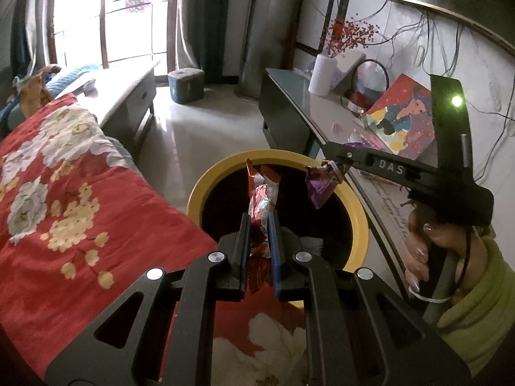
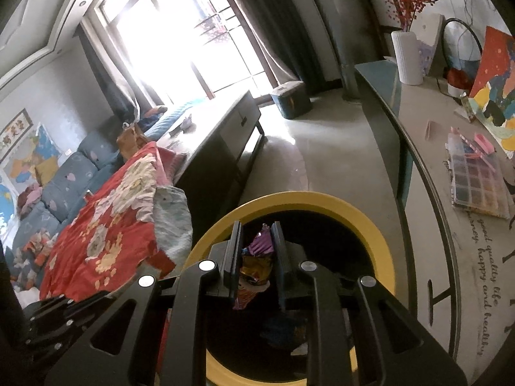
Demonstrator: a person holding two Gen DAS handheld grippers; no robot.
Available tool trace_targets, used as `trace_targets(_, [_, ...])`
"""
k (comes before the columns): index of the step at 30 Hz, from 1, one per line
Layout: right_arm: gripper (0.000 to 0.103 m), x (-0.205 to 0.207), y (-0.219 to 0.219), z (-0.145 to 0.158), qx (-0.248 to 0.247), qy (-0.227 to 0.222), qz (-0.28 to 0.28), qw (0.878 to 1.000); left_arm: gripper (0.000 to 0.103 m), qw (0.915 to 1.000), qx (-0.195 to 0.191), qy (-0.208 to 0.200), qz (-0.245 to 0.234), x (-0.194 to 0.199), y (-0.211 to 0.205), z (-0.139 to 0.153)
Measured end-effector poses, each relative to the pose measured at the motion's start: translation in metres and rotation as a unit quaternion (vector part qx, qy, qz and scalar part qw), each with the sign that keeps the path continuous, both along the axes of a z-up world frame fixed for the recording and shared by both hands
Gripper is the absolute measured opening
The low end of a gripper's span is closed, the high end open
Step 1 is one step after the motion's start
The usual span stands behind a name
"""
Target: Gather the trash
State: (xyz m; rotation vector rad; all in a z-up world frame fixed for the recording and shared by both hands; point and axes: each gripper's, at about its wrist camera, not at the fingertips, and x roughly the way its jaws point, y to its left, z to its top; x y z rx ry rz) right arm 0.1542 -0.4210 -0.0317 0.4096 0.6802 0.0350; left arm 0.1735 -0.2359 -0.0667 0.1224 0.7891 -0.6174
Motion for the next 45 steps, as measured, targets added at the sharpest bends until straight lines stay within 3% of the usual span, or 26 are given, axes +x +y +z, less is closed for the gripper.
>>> trace_targets(7, [0.02, -0.005, -0.007, -0.006, 0.009, 0.005, 0.004, 1.0, 0.007, 0.9999, 0.006, 0.012, -0.008, 0.01, -0.014, -0.009])
trace_targets(11, [0.031, -0.009, -0.01, -0.01, 0.012, 0.007, 0.006, 1.0, 0.012, 0.9998, 0.008, 0.011, -0.013, 0.014, -0.022, -0.011])
trace_targets(15, [0.044, -0.016, -0.012, -0.008, 0.007, 0.004, 0.003, 1.0, 0.03, 0.9998, 0.002, 0.011, -0.013, 0.016, -0.023, -0.011])
trace_targets(16, [0.046, -0.018, -0.013, -0.008, 0.007, 0.003, 0.003, 1.0, 0.041, 0.9999, 0.001, 0.01, -0.013, 0.016, -0.023, -0.011])
trace_targets(18, [0.052, -0.022, -0.015, -0.006, -0.001, 0.003, -0.001, 1.0, 0.053, 0.9999, -0.004, 0.009, -0.009, 0.015, -0.021, -0.01])
trace_targets(20, [0.056, -0.027, -0.016, -0.003, -0.006, 0.001, -0.004, 1.0, 0.057, 0.9999, -0.01, 0.008, -0.005, 0.014, -0.017, -0.008])
trace_targets(22, [0.062, -0.033, -0.015, -0.001, -0.011, -0.001, -0.007, 1.0, 0.075, 0.9998, -0.017, 0.007, 0.002, 0.013, -0.012, -0.005])
trace_targets(27, [0.079, -0.045, -0.008, 0.007, -0.028, -0.004, -0.009, 1.0, 0.092, 0.9994, -0.025, 0.001, 0.022, 0.009, 0.003, 0.004])
trace_targets(36, [0.092, -0.057, 0.02, 0.021, -0.048, -0.015, 0.008, 0.999, 0.092, 0.9967, -0.034, -0.016, 0.072, -0.002, 0.042, 0.019])
trace_targets(45, [0.096, -0.068, 0.065, 0.041, -0.072, -0.044, 0.043, 0.996, 0.092, 0.9907, -0.042, -0.033, 0.125, -0.019, 0.09, 0.035])
